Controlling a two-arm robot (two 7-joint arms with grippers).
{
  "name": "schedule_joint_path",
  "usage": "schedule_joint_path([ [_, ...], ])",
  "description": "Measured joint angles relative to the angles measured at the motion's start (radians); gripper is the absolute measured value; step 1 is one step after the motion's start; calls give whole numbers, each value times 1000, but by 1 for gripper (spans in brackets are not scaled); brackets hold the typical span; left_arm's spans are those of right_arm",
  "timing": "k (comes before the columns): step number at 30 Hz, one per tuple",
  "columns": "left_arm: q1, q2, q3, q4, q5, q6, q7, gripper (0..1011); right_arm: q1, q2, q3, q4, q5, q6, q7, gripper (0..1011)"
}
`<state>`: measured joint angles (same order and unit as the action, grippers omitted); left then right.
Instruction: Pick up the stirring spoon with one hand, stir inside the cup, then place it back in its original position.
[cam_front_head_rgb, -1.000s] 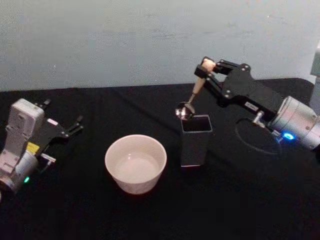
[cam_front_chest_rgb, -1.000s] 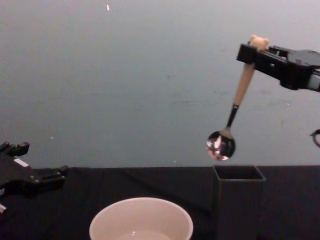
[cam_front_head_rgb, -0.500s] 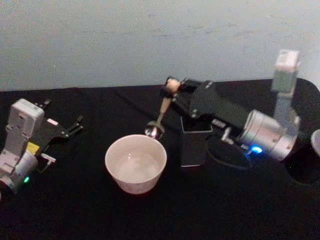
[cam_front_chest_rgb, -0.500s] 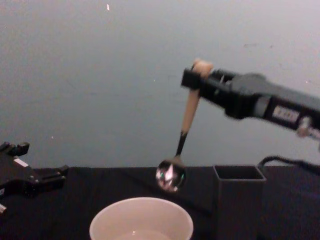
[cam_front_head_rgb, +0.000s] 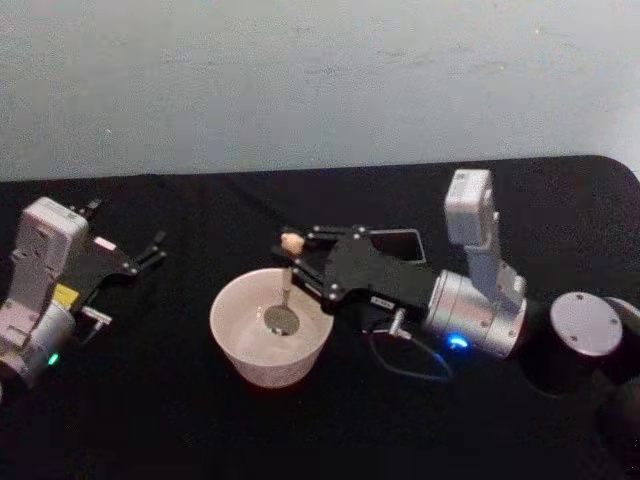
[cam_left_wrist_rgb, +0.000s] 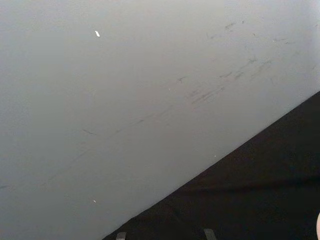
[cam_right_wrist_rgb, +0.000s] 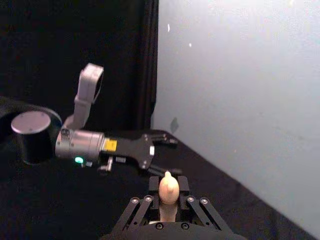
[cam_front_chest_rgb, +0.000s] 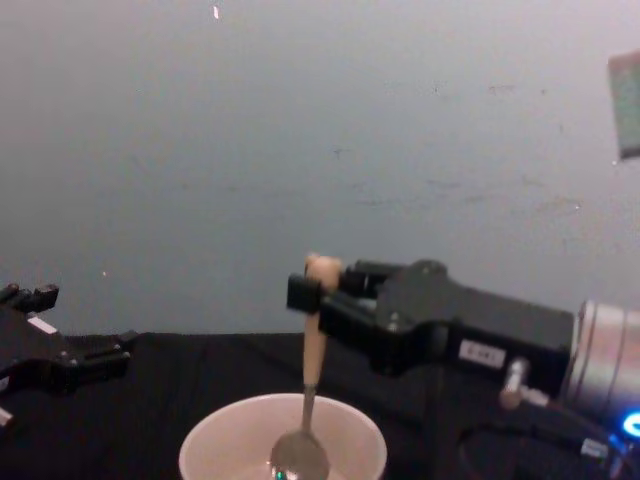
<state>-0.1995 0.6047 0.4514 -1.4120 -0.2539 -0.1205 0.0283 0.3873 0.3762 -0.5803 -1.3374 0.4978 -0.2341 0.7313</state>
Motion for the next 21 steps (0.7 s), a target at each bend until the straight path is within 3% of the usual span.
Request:
schedule_joint_path([
  [10, 0, 0, 0, 0, 0, 0, 0, 1001, 30, -56, -19, 106, -32, -7, -2, 212],
  [21, 0, 0, 0, 0, 0, 0, 0, 1001, 44, -78, -8, 142, -55, -10, -23, 212],
])
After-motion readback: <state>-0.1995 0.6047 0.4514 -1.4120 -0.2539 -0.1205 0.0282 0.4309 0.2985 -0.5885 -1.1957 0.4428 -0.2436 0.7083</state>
